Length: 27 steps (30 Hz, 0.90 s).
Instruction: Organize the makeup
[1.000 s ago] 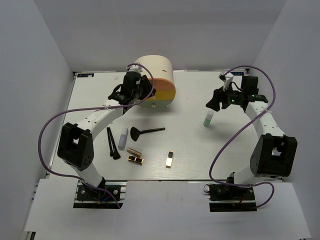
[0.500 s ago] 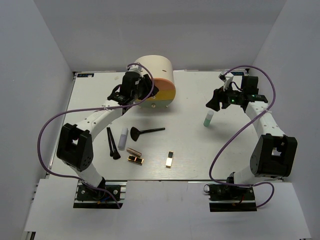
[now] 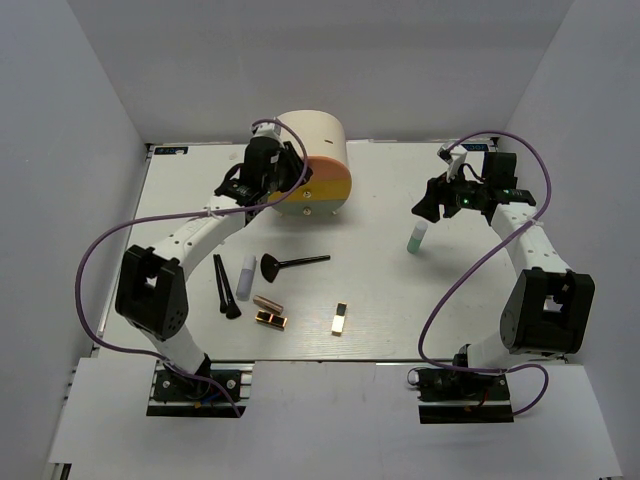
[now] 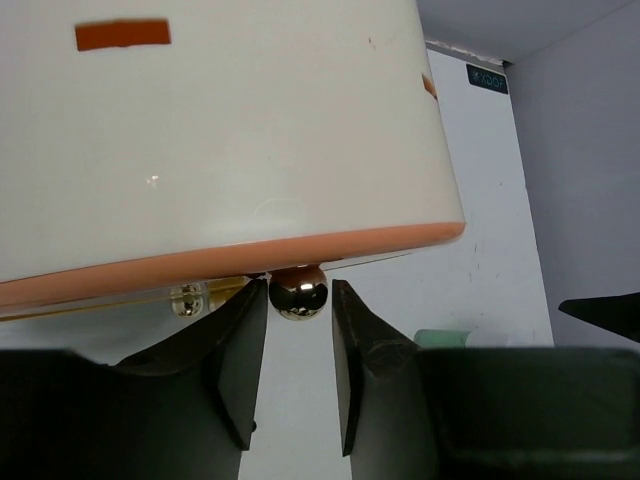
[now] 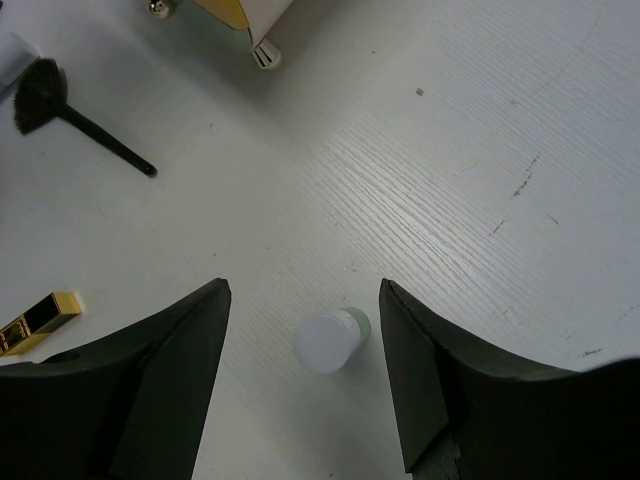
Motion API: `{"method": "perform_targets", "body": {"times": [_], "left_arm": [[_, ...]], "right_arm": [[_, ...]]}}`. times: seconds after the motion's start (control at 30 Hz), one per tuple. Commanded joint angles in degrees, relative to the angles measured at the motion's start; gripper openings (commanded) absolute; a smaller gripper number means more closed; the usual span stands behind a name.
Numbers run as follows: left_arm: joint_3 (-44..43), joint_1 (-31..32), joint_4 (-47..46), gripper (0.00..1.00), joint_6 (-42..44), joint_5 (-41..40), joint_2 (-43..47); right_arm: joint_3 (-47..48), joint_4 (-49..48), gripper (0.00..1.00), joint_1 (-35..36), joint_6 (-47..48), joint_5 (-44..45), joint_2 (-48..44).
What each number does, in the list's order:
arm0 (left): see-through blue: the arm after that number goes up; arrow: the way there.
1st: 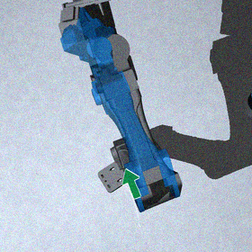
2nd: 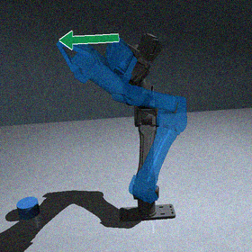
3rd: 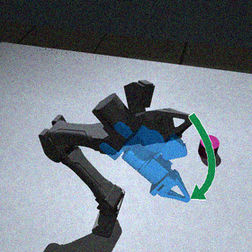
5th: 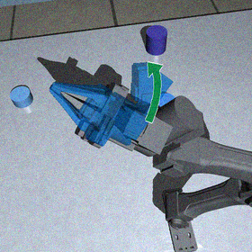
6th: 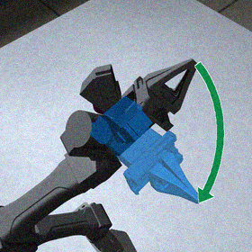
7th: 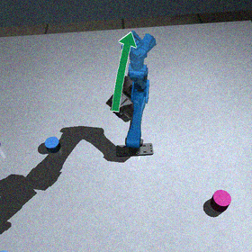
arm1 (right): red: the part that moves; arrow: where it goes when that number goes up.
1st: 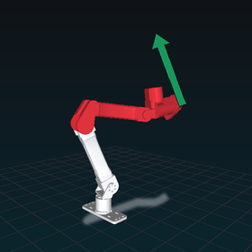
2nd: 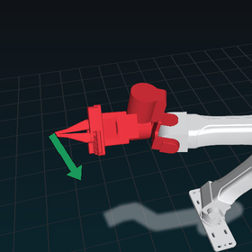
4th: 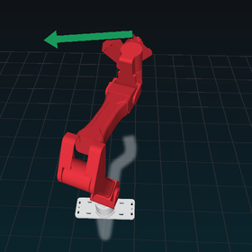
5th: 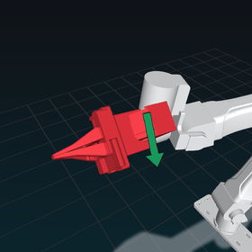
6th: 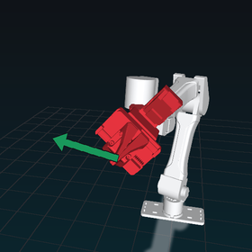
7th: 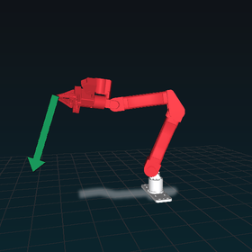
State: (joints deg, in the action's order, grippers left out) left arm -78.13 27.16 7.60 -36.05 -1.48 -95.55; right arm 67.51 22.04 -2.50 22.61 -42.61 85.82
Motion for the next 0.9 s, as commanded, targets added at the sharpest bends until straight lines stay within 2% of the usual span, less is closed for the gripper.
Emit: {"method": "perform_targets", "body": {"times": [0.0,0.17,0.33,0.57,0.87], "left_arm": [[-2.29,0.00,-0.04,0.44,-0.25,0.42,-0.69],[-3.17,0.00,1.63,0.62,-0.07,0.51,-1.57],[-3.43,0.00,1.90,0.61,0.19,-0.81,-1.66],[-4.84,0.00,1.46,0.47,0.28,-2.04,-2.80],[-3.00,0.00,1.37,0.15,0.46,-1.17,-1.93]], "right_arm": [[-0.36,-2.09,0.67,0.04,-0.46,-0.90,-1.62],[-0.44,-1.92,0.67,0.13,-0.46,-0.98,-1.54],[-0.45,-2.09,0.67,0.04,-0.38,-1.16,-1.36],[-0.79,-1.92,0.67,0.04,-0.02,-0.81,-1.45],[-1.32,-1.65,0.67,0.04,0.50,-0.63,-1.88]]}}
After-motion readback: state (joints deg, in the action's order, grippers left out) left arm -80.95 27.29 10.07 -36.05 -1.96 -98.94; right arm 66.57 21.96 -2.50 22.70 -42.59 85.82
